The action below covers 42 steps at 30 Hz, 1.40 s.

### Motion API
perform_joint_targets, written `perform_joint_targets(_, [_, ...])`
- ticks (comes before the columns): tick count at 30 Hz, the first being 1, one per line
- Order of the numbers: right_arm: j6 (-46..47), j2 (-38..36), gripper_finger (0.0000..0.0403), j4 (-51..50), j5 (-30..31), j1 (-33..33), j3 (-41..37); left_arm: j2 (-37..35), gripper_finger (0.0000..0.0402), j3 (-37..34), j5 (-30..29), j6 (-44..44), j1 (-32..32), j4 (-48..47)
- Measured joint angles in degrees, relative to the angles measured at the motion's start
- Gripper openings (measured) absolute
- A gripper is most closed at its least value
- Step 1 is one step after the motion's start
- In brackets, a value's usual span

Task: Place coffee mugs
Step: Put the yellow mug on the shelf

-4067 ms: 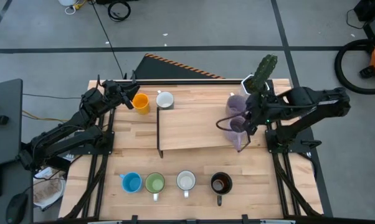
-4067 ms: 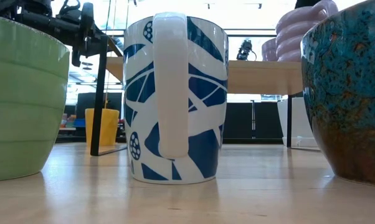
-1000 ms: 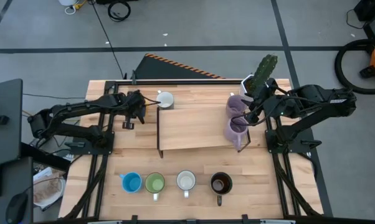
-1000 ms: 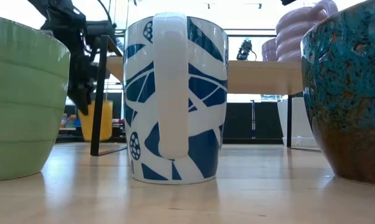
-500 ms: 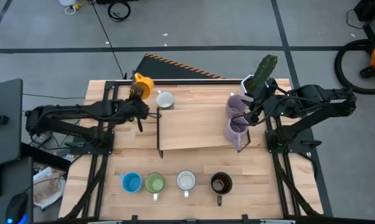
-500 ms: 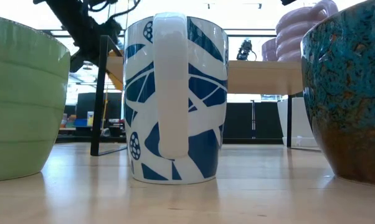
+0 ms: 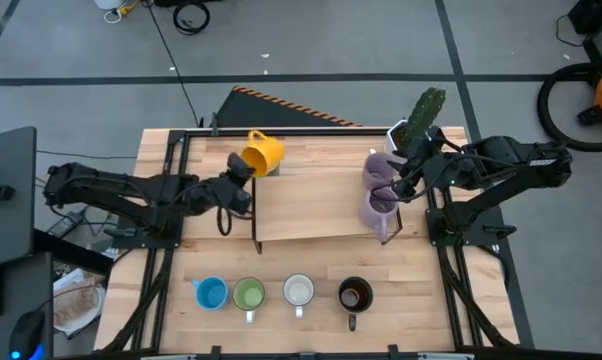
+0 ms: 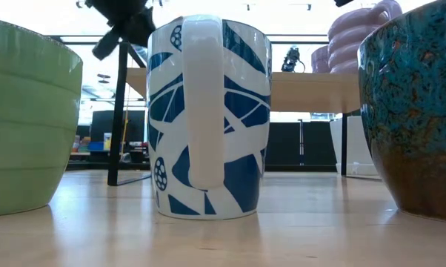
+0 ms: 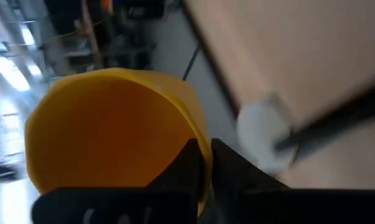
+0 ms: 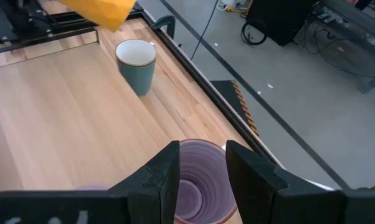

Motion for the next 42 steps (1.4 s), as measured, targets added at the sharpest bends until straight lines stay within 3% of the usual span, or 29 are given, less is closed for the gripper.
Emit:
perform_joint_targets(9, [0.83,0.06,0.0135,-0.02,-0.95,0.00,0.00,12.96,0.0024,19.48,21.03,-11.11,3.55,-18.88])
perform_joint_targets(22, [0.59,0.08,0.0135,-0.86,-1.40,0.02,0.00,31.09,0.0024,42.76,34.80,-4.33,6.16,-24.54])
perform_joint_targets(30, [0.57,0.06,0.0135,-1.26,-4.48,0.02,0.00,36.35,0.0024,44.80,40.72,-1.36,9.02,-16.78])
perform_joint_targets(42, [0.57,0.06,0.0135,-1.33,-4.88,0.02,0.00,41.86,0.0032,44.69,40.60,2.87,11.53,-13.78])
